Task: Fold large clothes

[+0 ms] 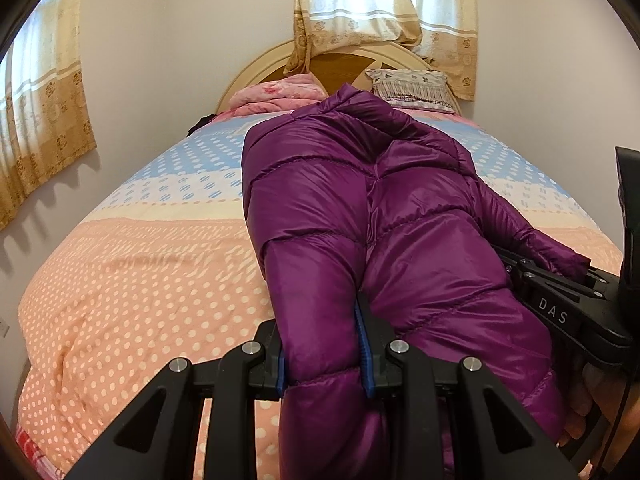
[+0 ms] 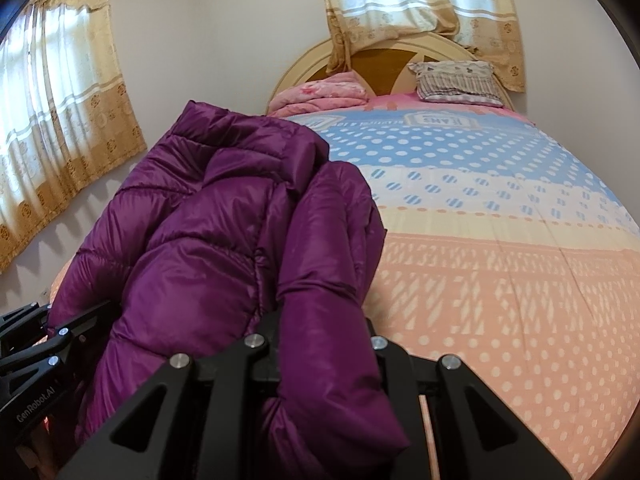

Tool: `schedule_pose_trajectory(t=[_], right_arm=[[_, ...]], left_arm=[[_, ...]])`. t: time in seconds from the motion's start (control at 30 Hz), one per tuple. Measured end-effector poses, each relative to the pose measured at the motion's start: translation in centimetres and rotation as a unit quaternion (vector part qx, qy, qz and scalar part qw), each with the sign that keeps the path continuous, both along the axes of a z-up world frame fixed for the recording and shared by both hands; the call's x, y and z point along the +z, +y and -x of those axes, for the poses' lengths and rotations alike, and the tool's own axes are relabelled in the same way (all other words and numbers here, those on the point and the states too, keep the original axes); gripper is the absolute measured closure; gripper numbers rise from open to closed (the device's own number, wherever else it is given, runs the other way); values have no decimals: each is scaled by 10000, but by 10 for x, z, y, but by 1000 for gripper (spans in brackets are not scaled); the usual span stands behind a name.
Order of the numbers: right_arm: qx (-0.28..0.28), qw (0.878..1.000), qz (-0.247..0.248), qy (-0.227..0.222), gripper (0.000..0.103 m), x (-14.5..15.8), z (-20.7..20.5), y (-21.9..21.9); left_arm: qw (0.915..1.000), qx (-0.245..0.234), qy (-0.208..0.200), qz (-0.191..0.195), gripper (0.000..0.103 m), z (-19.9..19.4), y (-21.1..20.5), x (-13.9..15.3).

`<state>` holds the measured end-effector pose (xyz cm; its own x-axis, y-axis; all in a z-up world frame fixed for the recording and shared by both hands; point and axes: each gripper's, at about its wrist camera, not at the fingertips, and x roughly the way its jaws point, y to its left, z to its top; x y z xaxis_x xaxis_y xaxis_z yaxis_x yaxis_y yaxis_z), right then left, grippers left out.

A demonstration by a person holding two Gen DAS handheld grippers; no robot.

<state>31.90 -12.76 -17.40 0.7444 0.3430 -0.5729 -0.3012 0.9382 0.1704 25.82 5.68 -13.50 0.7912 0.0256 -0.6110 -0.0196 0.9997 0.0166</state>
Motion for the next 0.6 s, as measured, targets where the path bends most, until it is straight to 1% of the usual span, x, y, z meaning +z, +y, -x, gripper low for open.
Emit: schedule_pose_trajectory(t=[0.53, 0.6], right_arm=[[244, 9994, 172, 181, 83, -11, -8, 26], [284, 9991, 200, 255, 83, -13, -11, 27]], left_arm=[[9997, 180, 151, 29, 75, 4, 25, -17], [9996, 206, 171, 33, 75, 4, 27, -19]])
